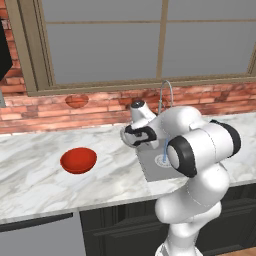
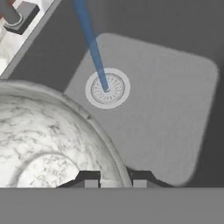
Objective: Rinse each bowl for a few seconds and place them down in the sink or on the counter.
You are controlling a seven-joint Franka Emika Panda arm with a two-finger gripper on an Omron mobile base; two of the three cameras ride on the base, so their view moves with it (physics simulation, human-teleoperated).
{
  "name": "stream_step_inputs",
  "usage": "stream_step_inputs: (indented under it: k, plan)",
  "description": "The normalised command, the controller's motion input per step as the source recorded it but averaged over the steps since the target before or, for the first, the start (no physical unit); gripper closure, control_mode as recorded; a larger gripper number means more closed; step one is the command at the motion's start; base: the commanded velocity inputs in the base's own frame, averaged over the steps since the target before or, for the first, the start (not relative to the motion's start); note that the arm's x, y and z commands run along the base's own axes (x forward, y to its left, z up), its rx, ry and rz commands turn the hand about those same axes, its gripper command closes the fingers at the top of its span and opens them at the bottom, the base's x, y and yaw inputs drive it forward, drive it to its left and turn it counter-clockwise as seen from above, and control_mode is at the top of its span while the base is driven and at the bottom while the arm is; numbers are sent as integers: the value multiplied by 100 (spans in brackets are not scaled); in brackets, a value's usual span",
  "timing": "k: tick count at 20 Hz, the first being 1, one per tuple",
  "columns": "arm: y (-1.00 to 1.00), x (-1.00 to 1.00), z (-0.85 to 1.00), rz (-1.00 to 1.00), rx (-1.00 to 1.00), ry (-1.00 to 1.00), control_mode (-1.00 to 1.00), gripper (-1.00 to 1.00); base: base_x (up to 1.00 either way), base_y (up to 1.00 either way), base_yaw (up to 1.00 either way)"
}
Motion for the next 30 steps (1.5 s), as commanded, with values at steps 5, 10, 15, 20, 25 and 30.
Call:
stream_step_inputs:
  k: [5, 10, 15, 20, 25, 30]
  plan:
    - [-20, -27, 1, -25, 0, 0, -100, 100, 0, 0, 0]
    - [-12, -27, 0, -25, 0, 0, -100, 100, 0, 0, 0]
    - [-9, -24, 0, -19, 0, 0, -100, 100, 0, 0, 0]
    - [-11, -1, 0, -8, 0, 0, -100, 100, 0, 0, 0]
    - [-19, 0, 0, -7, 0, 0, -100, 100, 0, 0, 0]
    - [-19, 3, 0, -5, 1, 0, -100, 100, 0, 0, 0]
